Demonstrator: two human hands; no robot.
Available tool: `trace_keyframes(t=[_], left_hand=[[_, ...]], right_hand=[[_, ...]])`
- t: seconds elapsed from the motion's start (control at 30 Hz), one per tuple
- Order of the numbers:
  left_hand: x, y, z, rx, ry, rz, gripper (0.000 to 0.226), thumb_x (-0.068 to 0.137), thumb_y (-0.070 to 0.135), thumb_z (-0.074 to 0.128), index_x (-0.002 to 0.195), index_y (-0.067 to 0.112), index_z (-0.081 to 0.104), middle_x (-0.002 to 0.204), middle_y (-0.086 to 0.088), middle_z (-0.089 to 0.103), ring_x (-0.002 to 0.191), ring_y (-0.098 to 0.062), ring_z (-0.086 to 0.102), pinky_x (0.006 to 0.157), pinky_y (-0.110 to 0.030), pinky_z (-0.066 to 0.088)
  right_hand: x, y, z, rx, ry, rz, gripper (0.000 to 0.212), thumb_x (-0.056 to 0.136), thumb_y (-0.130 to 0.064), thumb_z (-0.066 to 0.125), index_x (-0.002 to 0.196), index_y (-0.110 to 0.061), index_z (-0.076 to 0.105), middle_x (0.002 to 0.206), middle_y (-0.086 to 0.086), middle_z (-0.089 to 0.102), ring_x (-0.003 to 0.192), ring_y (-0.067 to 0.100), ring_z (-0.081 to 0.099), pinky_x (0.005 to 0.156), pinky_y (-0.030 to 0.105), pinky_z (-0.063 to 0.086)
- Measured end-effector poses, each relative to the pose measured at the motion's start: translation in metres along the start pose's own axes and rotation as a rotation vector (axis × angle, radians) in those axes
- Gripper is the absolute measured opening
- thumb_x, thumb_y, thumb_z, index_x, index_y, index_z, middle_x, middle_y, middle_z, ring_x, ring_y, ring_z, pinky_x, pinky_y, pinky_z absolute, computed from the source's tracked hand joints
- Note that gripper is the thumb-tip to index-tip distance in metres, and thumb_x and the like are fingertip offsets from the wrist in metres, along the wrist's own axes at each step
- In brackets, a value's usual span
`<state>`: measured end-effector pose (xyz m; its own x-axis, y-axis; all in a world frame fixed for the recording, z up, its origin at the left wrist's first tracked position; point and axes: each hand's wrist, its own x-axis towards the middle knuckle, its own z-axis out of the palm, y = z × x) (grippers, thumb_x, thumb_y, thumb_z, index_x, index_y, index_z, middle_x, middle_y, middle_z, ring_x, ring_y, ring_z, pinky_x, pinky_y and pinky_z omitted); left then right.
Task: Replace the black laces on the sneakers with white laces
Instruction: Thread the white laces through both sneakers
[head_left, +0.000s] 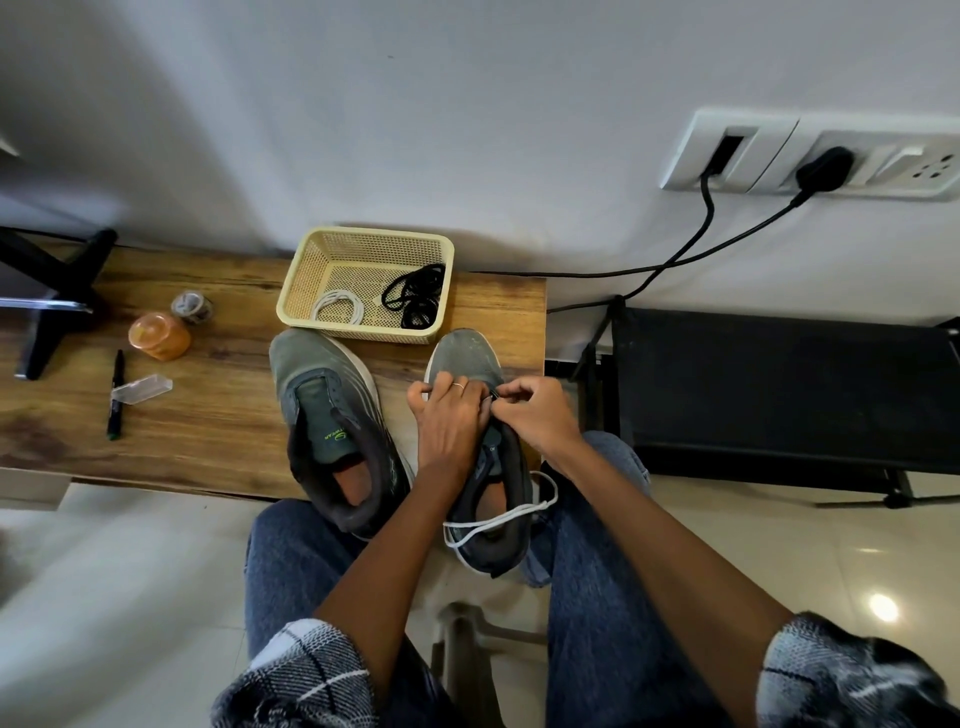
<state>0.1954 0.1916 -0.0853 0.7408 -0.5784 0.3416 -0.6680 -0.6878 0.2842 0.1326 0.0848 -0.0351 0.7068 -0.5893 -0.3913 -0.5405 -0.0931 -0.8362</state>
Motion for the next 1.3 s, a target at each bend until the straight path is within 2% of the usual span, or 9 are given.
trace_keyframes(t=[0.17, 0.33, 0.43, 0.53, 0.7, 0.87, 1.03, 1.17, 1.3], left_hand=[[-0.001, -0.001, -0.001, 0.017, -0.015, 0.006, 0.02, 0.084, 0.028, 0.048, 0.077, 0.018, 0.063, 0.069, 0.002, 0.058, 0.081, -0.015, 0.04, 0.08, -0.037, 0.025], [0.002, 0.003, -0.011, 0.0, -0.095, -0.053, 0.011, 0.083, 0.029, 0.059, 0.077, 0.021, 0.065, 0.072, 0.004, 0.061, 0.082, -0.018, 0.05, 0.078, -0.036, 0.022], [0.005, 0.004, -0.021, -0.071, -0.201, -0.15, 0.011, 0.089, 0.028, 0.062, 0.09, 0.018, 0.067, 0.088, 0.0, 0.066, 0.096, -0.024, 0.052, 0.075, -0.034, 0.02], [0.006, 0.006, -0.029, -0.11, -0.244, -0.212, 0.016, 0.094, 0.027, 0.055, 0.098, 0.015, 0.064, 0.096, -0.005, 0.065, 0.102, -0.026, 0.052, 0.077, -0.037, 0.03], [0.008, -0.005, -0.043, -0.386, -0.202, -0.394, 0.004, 0.093, 0.017, 0.054, 0.09, 0.014, 0.053, 0.084, -0.006, 0.06, 0.08, -0.026, 0.056, 0.069, -0.04, 0.044], [0.007, -0.003, -0.054, -0.467, -0.234, -0.391, 0.003, 0.092, 0.023, 0.058, 0.094, 0.022, 0.061, 0.091, 0.002, 0.065, 0.087, -0.017, 0.059, 0.075, -0.034, 0.047], [-0.014, -0.001, -0.062, -0.571, -0.203, -0.432, 0.023, 0.092, 0.017, 0.06, 0.114, 0.018, 0.063, 0.105, 0.0, 0.067, 0.1, -0.018, 0.061, 0.09, -0.037, 0.049], [-0.035, 0.008, -0.07, -0.515, -0.205, -0.417, 0.031, 0.093, 0.02, 0.058, 0.125, 0.018, 0.058, 0.128, 0.0, 0.059, 0.118, -0.02, 0.05, 0.1, -0.027, 0.033], [-0.049, 0.014, -0.077, -0.532, -0.224, -0.473, 0.037, 0.095, 0.022, 0.054, 0.132, 0.02, 0.054, 0.146, 0.0, 0.042, 0.132, -0.02, 0.037, 0.109, -0.03, 0.025]], right_hand=[[-0.002, -0.005, 0.002, -0.19, 0.011, -0.121, 0.016, 0.077, -0.017, 0.068, 0.091, -0.012, 0.075, 0.08, 0.001, 0.071, 0.078, 0.011, 0.064, 0.073, 0.023, 0.049], [-0.001, -0.004, -0.001, -0.117, 0.015, -0.064, 0.026, 0.075, -0.016, 0.071, 0.1, -0.01, 0.074, 0.078, -0.005, 0.067, 0.076, 0.004, 0.061, 0.069, 0.013, 0.044], [-0.002, -0.006, -0.003, -0.083, 0.014, -0.054, 0.03, 0.075, -0.01, 0.069, 0.105, -0.01, 0.071, 0.066, -0.007, 0.063, 0.062, -0.002, 0.055, 0.059, 0.003, 0.04], [-0.003, -0.008, -0.004, -0.092, 0.031, -0.067, 0.032, 0.074, -0.008, 0.069, 0.105, -0.011, 0.069, 0.061, -0.008, 0.061, 0.064, 0.003, 0.056, 0.066, 0.015, 0.043], [-0.003, -0.007, -0.003, -0.098, 0.031, -0.052, 0.024, 0.076, -0.01, 0.069, 0.1, -0.012, 0.068, 0.062, -0.008, 0.059, 0.07, 0.008, 0.057, 0.07, 0.021, 0.043], [-0.008, -0.004, -0.015, -0.176, 0.003, -0.113, 0.017, 0.092, -0.02, 0.056, 0.095, -0.009, 0.07, 0.087, -0.001, 0.063, 0.083, 0.012, 0.057, 0.069, 0.025, 0.038], [-0.021, 0.008, -0.039, -0.489, -0.057, -0.092, 0.01, 0.088, -0.006, 0.058, 0.083, -0.005, 0.067, 0.097, 0.008, 0.07, 0.093, 0.018, 0.063, 0.073, 0.02, 0.041], [-0.033, 0.022, -0.033, -0.709, -0.219, 0.005, 0.011, 0.085, -0.008, 0.063, 0.096, -0.007, 0.064, 0.107, 0.013, 0.066, 0.102, 0.028, 0.061, 0.081, 0.031, 0.048], [-0.041, 0.038, -0.018, -0.804, -0.275, 0.019, 0.017, 0.085, -0.009, 0.06, 0.1, -0.012, 0.052, 0.113, 0.017, 0.061, 0.107, 0.033, 0.058, 0.084, 0.037, 0.048]])
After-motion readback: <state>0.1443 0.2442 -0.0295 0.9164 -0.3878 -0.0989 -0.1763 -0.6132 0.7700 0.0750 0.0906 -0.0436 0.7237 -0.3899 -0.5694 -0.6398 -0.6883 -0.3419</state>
